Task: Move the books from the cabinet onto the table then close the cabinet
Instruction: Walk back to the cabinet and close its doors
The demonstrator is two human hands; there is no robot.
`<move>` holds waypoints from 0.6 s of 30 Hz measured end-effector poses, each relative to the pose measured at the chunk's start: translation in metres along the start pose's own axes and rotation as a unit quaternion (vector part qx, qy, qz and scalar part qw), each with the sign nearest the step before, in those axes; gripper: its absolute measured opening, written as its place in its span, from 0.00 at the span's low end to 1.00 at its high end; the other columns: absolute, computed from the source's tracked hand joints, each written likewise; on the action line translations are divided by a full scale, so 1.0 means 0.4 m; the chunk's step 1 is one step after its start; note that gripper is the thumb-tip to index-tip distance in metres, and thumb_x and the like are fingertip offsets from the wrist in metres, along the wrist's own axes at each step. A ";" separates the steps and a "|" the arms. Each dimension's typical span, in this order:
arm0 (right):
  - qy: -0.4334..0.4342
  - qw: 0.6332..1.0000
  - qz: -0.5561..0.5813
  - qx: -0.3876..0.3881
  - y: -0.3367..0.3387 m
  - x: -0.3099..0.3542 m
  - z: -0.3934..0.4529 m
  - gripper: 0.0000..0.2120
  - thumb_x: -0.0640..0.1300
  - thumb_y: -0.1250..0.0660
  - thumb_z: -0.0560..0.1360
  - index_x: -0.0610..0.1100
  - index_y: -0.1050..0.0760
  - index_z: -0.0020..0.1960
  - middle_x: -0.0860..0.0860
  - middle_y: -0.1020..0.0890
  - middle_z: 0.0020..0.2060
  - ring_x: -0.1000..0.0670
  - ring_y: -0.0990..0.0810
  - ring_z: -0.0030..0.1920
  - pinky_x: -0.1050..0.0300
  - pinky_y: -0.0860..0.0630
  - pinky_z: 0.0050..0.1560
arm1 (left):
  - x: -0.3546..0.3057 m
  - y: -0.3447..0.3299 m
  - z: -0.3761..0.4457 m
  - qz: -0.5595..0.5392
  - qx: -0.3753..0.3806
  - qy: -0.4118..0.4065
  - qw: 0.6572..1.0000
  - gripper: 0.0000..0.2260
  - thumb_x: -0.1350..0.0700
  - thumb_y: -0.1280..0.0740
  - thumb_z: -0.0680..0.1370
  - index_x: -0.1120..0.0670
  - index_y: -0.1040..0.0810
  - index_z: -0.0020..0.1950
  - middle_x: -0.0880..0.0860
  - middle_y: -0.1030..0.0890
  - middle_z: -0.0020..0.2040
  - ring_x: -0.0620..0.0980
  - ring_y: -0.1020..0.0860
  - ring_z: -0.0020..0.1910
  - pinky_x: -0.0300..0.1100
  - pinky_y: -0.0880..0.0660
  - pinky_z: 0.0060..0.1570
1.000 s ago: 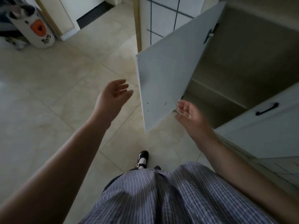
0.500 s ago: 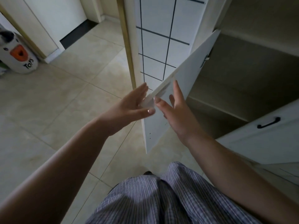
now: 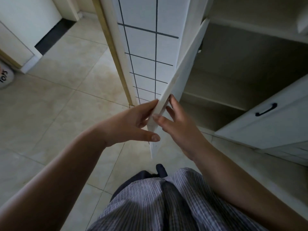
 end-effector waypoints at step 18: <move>-0.052 0.974 -0.144 -0.167 0.393 -0.087 -0.167 0.34 0.52 0.30 0.72 0.54 0.41 0.74 0.58 0.26 0.62 0.57 0.26 0.59 0.61 0.25 0.54 | -0.103 -0.260 0.248 -0.031 0.158 0.013 0.987 0.38 0.51 0.29 0.71 0.43 0.45 0.76 0.38 0.41 0.76 0.37 0.39 0.73 0.46 0.38 0.72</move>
Point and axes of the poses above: each hand's wrist, its own z-axis towards the middle knuckle, its own y-axis out of the back of the hand, x = y × z, the point moved 3 cm from there along z, towards the middle knuckle
